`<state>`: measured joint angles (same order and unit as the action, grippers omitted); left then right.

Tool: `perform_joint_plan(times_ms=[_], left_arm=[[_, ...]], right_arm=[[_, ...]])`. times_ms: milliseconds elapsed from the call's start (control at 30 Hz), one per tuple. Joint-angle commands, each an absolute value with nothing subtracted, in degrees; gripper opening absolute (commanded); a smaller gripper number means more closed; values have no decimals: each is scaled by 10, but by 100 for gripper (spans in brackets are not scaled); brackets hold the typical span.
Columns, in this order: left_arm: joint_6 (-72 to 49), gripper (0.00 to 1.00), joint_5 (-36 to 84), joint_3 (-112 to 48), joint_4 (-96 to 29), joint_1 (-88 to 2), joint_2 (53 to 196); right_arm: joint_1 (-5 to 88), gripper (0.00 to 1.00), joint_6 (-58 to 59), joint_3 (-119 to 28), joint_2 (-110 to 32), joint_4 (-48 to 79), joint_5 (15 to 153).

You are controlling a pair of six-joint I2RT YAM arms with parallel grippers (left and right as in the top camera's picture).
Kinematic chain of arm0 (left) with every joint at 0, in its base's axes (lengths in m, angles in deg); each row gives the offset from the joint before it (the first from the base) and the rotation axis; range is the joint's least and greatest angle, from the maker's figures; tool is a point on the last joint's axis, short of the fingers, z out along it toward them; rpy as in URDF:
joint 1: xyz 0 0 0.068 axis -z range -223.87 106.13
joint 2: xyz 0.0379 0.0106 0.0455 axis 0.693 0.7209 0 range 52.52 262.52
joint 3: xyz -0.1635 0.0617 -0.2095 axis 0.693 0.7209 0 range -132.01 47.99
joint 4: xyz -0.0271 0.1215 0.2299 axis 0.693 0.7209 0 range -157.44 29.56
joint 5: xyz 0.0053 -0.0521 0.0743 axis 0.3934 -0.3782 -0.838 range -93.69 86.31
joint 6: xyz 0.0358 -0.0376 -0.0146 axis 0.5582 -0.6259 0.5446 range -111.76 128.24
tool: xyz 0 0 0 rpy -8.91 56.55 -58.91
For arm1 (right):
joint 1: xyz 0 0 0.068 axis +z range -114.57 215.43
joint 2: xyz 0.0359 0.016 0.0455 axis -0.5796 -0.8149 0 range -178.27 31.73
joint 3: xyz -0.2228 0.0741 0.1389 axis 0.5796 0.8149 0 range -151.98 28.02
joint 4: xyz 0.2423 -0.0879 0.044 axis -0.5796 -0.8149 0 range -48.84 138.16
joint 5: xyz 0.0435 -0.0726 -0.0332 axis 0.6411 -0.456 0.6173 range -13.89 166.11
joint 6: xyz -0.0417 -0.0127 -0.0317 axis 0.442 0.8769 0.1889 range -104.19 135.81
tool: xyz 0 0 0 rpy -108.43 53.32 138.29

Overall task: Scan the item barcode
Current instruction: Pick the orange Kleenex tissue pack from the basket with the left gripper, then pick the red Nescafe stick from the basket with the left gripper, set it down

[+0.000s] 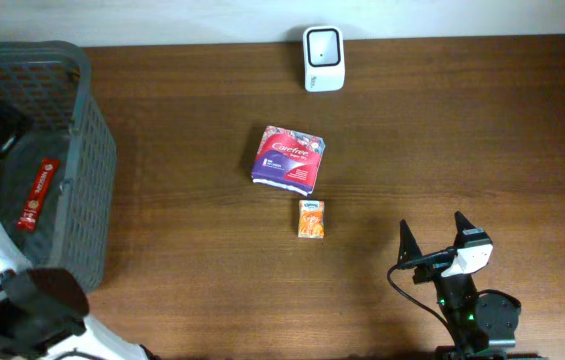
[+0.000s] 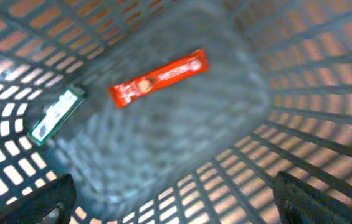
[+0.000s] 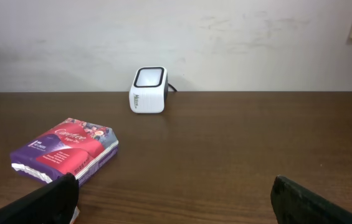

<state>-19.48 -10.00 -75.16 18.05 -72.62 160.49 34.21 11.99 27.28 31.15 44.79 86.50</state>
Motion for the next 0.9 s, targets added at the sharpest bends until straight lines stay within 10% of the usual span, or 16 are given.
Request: perform_joint_plan(times_ms=[0, 200, 267, 533, 733, 867], left_arm=[[-218, 99, -110, -749, 187, -742, 1651], [-184, 98, -106, -748, 170, -740, 1757], [-157, 78, -106, -748, 168, -733, 1777], [-243, 100, -220, -748, 257, -738, 1782], [-100, 77, -180, -718, 111, -712, 1783], [-85, 79, -188, -655, 82, -707, 1783]], right_arm=[[346, 98, 124, 277, 315, 445, 864], [346, 98, 124, 277, 315, 445, 864], [346, 98, 124, 277, 315, 445, 864], [346, 98, 124, 277, 315, 445, 864], [346, 98, 124, 277, 315, 445, 864], [346, 98, 124, 277, 315, 445, 864]])
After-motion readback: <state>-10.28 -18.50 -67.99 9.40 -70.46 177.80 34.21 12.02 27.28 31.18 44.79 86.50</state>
